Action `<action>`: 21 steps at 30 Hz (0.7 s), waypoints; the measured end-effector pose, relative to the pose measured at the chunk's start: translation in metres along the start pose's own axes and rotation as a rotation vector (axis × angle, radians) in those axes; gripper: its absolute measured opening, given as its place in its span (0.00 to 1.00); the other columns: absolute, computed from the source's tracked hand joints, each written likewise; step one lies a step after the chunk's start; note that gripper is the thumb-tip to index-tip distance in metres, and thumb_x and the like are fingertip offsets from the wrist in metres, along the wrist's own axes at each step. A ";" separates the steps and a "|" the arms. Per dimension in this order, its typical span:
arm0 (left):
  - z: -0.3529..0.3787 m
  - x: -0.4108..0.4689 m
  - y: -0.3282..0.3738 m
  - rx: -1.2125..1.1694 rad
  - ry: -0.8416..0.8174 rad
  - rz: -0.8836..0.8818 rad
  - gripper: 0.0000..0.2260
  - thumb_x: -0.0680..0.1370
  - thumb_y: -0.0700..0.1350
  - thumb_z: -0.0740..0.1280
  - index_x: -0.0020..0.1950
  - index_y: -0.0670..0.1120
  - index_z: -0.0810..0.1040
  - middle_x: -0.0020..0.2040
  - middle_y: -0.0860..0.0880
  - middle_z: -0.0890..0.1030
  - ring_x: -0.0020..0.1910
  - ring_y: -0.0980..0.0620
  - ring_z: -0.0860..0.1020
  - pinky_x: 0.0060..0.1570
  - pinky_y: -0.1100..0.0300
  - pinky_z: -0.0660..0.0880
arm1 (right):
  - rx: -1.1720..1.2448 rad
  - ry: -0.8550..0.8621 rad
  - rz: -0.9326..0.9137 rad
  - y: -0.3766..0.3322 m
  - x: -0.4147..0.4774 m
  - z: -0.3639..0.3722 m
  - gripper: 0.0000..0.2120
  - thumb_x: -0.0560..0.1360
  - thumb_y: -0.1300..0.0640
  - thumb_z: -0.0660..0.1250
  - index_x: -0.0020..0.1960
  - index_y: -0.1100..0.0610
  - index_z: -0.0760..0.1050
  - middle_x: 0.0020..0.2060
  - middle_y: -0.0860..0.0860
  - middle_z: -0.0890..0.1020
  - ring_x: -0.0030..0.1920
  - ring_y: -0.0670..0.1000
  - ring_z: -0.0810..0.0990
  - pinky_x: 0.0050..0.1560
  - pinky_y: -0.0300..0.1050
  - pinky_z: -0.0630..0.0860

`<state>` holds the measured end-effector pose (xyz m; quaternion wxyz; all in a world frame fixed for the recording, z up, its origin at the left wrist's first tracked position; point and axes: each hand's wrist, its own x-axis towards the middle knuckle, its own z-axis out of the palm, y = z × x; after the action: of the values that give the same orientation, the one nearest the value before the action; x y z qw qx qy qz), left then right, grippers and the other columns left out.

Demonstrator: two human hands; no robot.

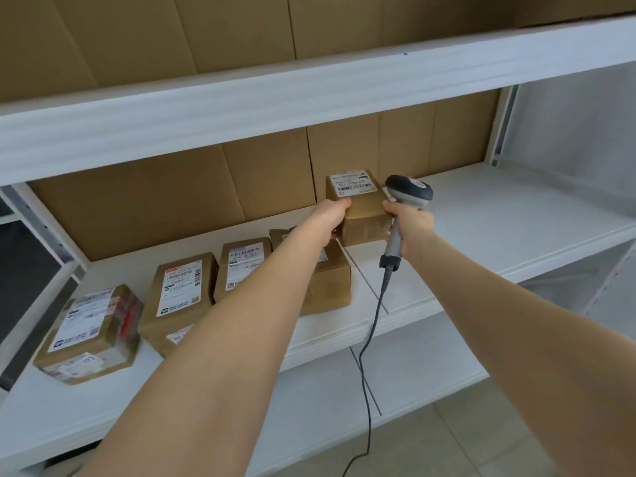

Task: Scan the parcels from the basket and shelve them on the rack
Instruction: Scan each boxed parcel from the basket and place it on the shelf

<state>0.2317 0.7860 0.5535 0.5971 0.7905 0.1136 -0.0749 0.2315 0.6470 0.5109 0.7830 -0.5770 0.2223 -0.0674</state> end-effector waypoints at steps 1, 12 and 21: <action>0.011 0.001 0.001 0.012 0.000 0.011 0.15 0.80 0.45 0.62 0.66 0.42 0.71 0.56 0.43 0.79 0.52 0.45 0.78 0.50 0.54 0.78 | -0.010 0.023 0.000 0.001 0.007 -0.007 0.13 0.69 0.57 0.76 0.43 0.55 0.71 0.42 0.55 0.79 0.45 0.57 0.81 0.53 0.59 0.80; 0.061 0.017 -0.030 0.071 -0.084 -0.190 0.19 0.81 0.42 0.59 0.73 0.45 0.65 0.66 0.43 0.73 0.60 0.44 0.72 0.64 0.47 0.71 | -0.205 0.053 0.164 0.051 0.037 -0.036 0.12 0.72 0.61 0.73 0.41 0.58 0.68 0.40 0.56 0.77 0.46 0.59 0.79 0.57 0.59 0.79; 0.041 0.027 -0.032 0.150 -0.037 -0.318 0.24 0.80 0.42 0.62 0.74 0.43 0.60 0.72 0.40 0.64 0.70 0.37 0.64 0.68 0.41 0.66 | -0.297 -0.041 0.146 0.062 0.037 -0.005 0.12 0.73 0.62 0.72 0.51 0.61 0.71 0.37 0.54 0.75 0.46 0.58 0.77 0.57 0.55 0.78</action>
<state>0.2500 0.7575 0.5059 0.5189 0.8034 0.2204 -0.1915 0.2527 0.6492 0.4423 0.6961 -0.6701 0.2553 0.0349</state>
